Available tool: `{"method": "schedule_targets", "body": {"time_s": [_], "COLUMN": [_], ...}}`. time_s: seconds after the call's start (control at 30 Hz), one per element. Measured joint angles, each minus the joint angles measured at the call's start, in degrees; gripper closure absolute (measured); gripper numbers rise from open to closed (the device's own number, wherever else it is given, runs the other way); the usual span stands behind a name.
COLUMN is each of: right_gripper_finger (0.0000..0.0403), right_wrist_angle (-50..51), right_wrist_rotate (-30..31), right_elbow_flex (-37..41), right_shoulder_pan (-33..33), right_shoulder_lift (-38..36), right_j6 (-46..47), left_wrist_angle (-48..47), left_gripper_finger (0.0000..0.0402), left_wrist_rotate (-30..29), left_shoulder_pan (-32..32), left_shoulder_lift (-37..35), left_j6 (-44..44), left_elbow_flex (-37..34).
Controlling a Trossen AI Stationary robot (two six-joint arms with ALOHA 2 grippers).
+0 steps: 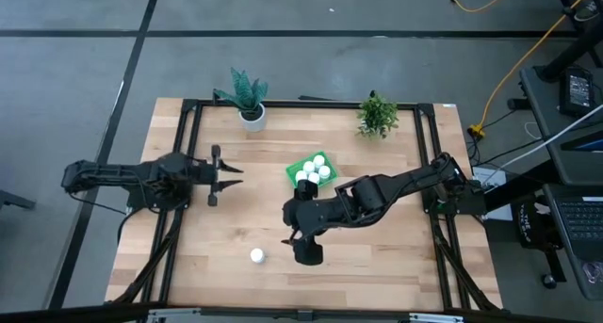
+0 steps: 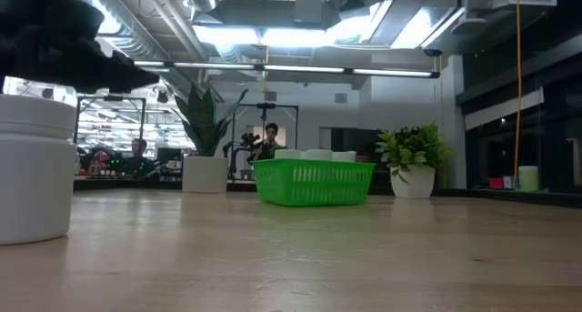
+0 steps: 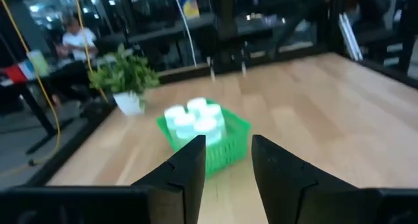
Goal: Pick and place pill bottles into a basket
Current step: Put the white pill bottle into the green basket
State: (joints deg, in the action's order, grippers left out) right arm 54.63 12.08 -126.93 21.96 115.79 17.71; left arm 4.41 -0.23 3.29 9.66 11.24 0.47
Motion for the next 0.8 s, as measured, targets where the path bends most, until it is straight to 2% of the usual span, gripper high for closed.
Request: {"method": "schedule_targets", "body": {"time_s": [0.43, 0.57, 0.8], "right_gripper_finger": [0.0021, 0.0021, 0.0021], "right_wrist_angle": [0.0, 0.0, 0.0], "right_wrist_rotate": [0.0, 0.0, 0.0], "right_elbow_flex": [0.0, 0.0, 0.0], "right_shoulder_pan": [0.0, 0.0, 0.0], "right_shoulder_lift": [0.0, 0.0, 0.0], "right_j6": [-1.3, -0.2, 0.2], "left_wrist_angle": [2.4, 4.6, 3.0], "left_gripper_finger": [0.0282, 0.0283, 0.0283], "left_wrist_rotate": [-0.2, -0.2, -0.2], "left_shoulder_pan": [0.1, 0.2, 0.2], "left_shoulder_lift": [-9.4, -9.6, -9.6], "left_j6": [0.0, 0.0, 0.0], "left_elbow_flex": [0.0, 0.0, 0.0]}}
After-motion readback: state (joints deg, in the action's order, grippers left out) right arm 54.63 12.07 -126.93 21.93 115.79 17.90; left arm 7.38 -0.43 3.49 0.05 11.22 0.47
